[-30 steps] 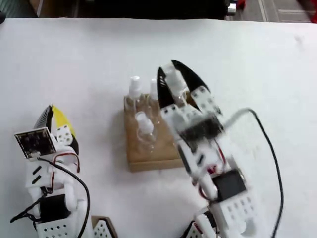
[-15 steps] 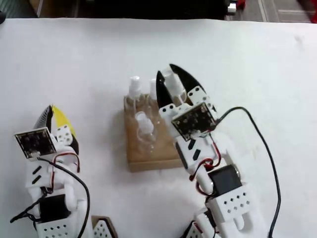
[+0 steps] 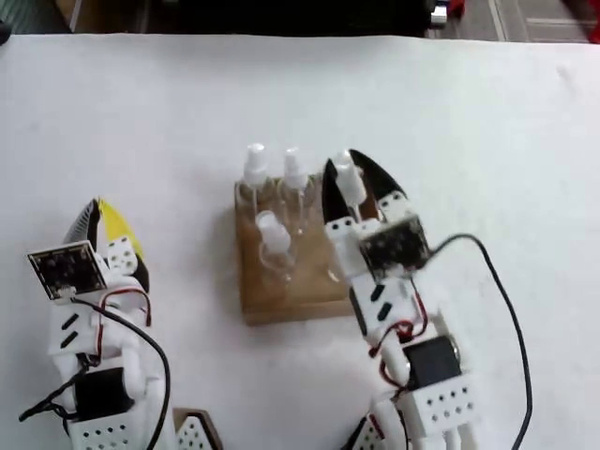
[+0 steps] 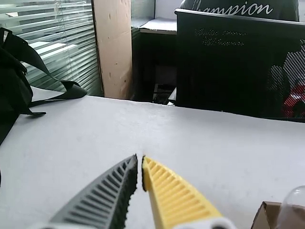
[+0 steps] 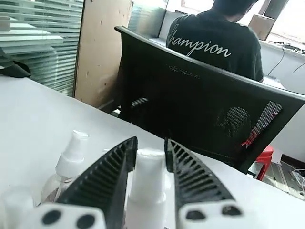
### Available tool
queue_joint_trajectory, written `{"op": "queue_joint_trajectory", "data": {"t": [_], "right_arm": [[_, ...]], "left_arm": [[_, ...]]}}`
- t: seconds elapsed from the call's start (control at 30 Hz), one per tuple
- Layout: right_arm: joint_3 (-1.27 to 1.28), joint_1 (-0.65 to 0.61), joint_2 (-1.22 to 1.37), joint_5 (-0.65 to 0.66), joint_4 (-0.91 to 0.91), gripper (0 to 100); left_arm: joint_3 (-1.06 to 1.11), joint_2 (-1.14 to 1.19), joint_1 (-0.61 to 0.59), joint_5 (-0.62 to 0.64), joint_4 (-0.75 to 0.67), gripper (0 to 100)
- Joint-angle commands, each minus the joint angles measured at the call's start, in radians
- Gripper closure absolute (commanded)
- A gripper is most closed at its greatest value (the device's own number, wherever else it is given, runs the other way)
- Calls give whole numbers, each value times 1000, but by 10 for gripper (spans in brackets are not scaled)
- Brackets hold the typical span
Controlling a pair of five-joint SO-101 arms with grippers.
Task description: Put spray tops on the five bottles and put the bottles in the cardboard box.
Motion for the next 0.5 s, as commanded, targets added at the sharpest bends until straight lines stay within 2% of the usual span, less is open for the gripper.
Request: {"op": "queue_joint_trajectory", "data": {"t": [0.0, 0.3, 0.47], "right_arm": [[57, 24, -113, -17, -7, 981], [241, 27, -257, -35, -1, 981], [301, 62, -352, -135, -1, 981]], "left_arm": [[-11, -8, 10, -12, -31, 976], [-9, -8, 10, -12, -31, 976], [-9, -8, 10, -12, -31, 976]]}}
